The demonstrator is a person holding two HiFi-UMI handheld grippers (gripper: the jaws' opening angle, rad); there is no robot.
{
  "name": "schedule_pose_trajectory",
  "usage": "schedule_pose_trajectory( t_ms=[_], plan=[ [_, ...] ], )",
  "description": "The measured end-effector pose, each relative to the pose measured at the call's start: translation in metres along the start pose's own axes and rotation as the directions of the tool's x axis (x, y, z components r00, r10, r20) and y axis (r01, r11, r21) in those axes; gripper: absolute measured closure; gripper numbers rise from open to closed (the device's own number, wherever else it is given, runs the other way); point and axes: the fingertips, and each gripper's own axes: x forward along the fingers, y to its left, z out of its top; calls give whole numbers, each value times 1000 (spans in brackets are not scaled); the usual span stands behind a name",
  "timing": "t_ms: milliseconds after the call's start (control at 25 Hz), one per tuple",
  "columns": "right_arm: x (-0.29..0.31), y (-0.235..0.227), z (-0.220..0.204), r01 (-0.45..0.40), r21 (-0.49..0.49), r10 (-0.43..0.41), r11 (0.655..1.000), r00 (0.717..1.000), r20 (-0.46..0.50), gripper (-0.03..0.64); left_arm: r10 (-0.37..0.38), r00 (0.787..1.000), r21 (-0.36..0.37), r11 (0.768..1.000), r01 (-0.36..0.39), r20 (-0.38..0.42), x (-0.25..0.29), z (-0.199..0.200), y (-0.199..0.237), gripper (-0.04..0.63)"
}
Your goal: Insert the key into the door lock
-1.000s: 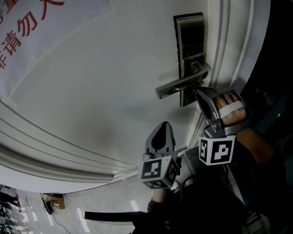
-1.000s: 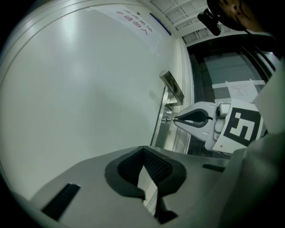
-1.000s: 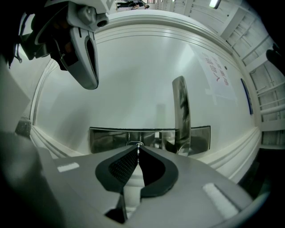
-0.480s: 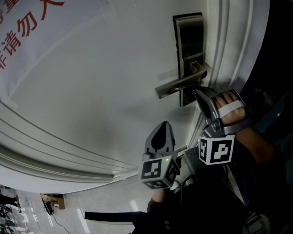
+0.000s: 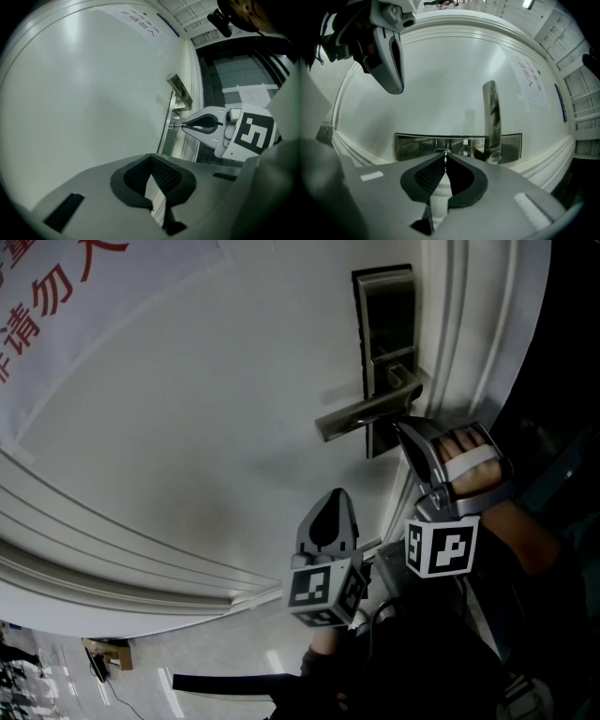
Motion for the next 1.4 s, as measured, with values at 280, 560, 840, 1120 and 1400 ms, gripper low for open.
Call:
schedule_pose_trajectory(
  t_ms=[280, 560, 840, 1120, 1400],
  plan=[
    [0, 0, 0, 0, -13, 0, 1000, 1000, -3, 604, -7, 1000, 1, 1000, 7, 2, 0, 0, -1, 595],
    [2, 0, 0, -4, -10, 4, 1000, 1000, -3, 604, -1, 1000, -6, 1000, 1, 7, 0, 1, 1, 595],
    [3, 1, -1, -6, -8, 6, 1000, 1000, -1, 604, -2, 1000, 2, 1000, 2, 22, 3, 0, 2, 595],
    [-1, -2, 1, -11, -11, 11, 1000, 1000, 2, 604, -5, 1000, -31, 1000, 6, 16, -2, 4, -3, 595],
    [1, -3, 0, -13, -10, 13, 1000, 1000, 1, 604, -10, 999, -8, 1000, 10, 46, 0, 10, -6, 595]
  ],
)
